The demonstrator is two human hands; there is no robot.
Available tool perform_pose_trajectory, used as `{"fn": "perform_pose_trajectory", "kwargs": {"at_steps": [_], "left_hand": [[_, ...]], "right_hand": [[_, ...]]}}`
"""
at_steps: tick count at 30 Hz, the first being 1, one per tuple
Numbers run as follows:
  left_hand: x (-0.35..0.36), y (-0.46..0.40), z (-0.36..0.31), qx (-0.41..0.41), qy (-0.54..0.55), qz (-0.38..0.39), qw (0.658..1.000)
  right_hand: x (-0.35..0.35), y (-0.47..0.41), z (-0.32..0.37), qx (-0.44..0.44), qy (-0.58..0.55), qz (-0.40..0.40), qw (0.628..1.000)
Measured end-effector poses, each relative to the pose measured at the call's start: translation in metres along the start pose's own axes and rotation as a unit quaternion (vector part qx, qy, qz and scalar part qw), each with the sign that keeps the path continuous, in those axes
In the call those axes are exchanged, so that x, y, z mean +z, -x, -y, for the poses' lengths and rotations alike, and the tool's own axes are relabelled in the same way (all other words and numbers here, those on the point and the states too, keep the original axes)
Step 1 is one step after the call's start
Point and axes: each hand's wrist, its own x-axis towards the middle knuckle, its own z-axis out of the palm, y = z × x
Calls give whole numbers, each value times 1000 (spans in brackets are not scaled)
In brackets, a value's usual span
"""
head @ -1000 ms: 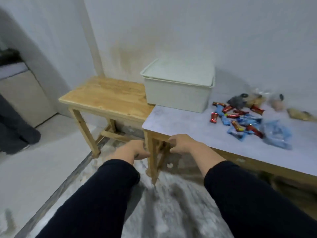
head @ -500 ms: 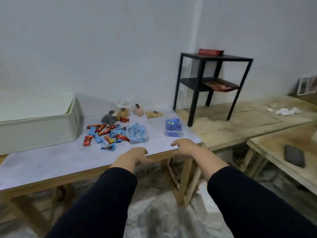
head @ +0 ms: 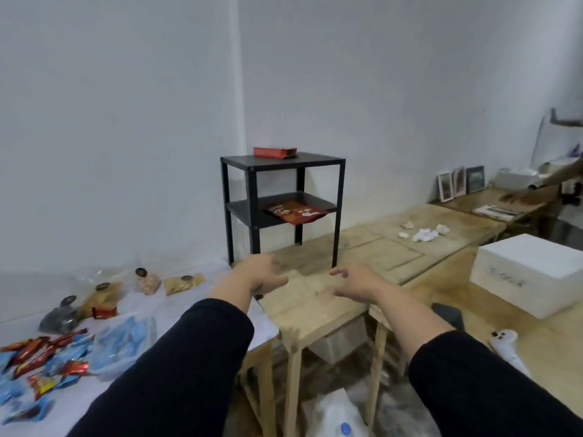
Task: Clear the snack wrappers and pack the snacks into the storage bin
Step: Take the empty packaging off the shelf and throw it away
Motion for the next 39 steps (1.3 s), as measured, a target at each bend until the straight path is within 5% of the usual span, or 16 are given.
{"fn": "perform_pose_trajectory", "kwargs": {"at_steps": [15,21,30,39], "left_hand": [[-110,-210,-71,85,9,-264,961],[-124,-271,-79,43,10,-286,957],[-150,-383,-96,-65,-2,-311,948],[-159,-459,-90,-142,-58,-217,964]], "right_hand": [[-78,-186,-22,-49,-57,-56,996],[-93,-259,-31,-79,-102,-73,989],[-92,-385,-46,-81,-199,23,976],[-89,-439,-56,-14,-371,138,918]]}}
